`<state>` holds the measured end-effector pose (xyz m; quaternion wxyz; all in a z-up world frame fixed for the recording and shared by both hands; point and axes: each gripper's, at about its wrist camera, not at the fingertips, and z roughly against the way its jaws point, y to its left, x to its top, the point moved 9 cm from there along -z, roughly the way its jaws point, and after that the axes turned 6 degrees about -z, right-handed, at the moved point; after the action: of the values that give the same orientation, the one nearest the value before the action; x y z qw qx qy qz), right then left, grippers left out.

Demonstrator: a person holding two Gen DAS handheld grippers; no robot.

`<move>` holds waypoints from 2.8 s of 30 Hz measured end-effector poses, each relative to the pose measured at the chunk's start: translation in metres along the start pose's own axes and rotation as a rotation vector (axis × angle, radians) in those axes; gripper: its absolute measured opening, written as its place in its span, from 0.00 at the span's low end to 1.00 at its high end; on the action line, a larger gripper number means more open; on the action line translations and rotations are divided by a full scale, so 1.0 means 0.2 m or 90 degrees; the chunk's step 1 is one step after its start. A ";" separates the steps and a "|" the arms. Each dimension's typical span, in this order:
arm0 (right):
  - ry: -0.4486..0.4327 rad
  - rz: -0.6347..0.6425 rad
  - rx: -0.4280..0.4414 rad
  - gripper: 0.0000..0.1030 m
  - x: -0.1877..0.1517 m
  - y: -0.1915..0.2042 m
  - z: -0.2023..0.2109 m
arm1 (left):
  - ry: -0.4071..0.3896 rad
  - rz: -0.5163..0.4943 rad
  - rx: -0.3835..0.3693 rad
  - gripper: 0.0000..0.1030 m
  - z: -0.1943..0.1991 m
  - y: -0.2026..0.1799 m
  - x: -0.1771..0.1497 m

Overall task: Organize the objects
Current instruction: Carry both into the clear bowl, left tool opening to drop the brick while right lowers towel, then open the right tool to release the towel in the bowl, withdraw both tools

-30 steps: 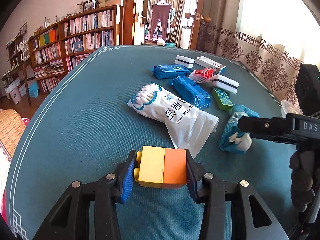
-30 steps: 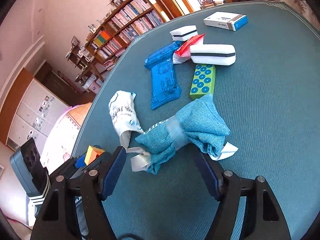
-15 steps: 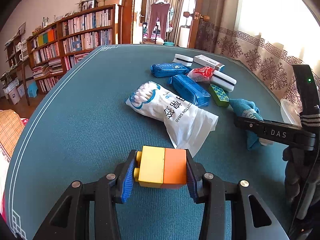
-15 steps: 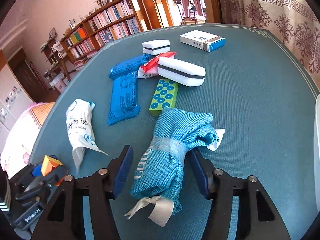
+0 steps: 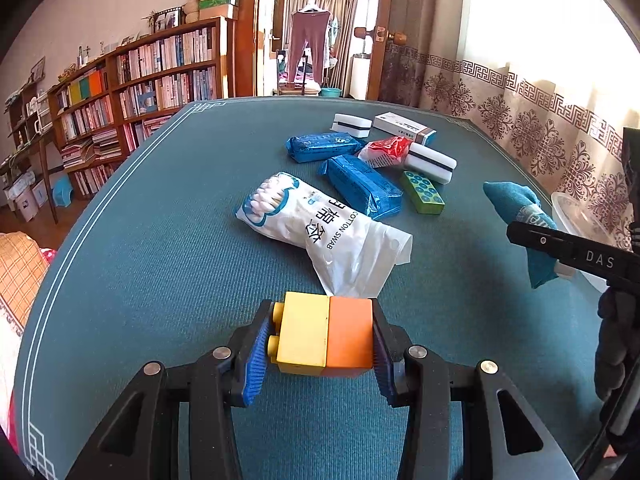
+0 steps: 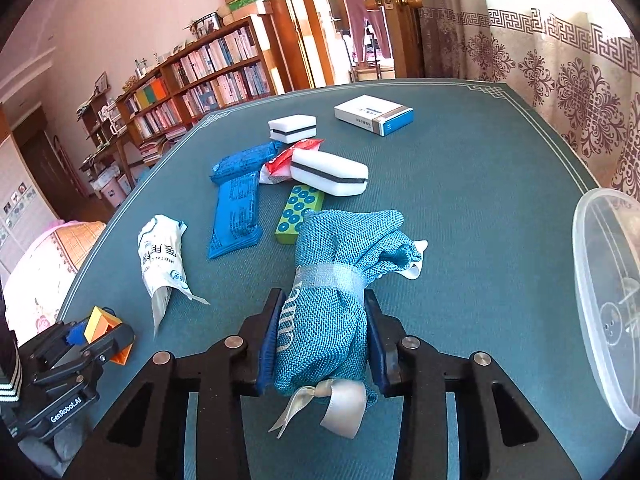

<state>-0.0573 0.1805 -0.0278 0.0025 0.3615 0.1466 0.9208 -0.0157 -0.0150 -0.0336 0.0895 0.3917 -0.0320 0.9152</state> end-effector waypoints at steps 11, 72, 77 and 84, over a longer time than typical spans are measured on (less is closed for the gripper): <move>-0.049 -0.031 -0.051 0.38 0.02 -0.28 0.24 | -0.011 -0.056 -0.025 0.45 0.01 -0.20 0.06; -0.162 -0.174 -0.271 0.47 0.00 -1.30 0.62 | -0.050 -0.274 -0.305 0.70 -0.16 -1.72 0.49; -0.159 -0.171 -0.270 0.47 0.00 -1.29 0.60 | -0.068 -0.250 -0.297 0.88 -0.15 -1.67 0.51; -0.165 -0.160 -0.271 0.47 0.00 -1.25 0.60 | -0.055 -0.229 -0.257 0.89 -0.19 -1.55 0.48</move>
<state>-0.0034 0.4526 -0.0124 0.2110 0.4467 -0.0078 0.8694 -0.0483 0.3084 0.0066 0.3258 0.4040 -0.1475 0.8419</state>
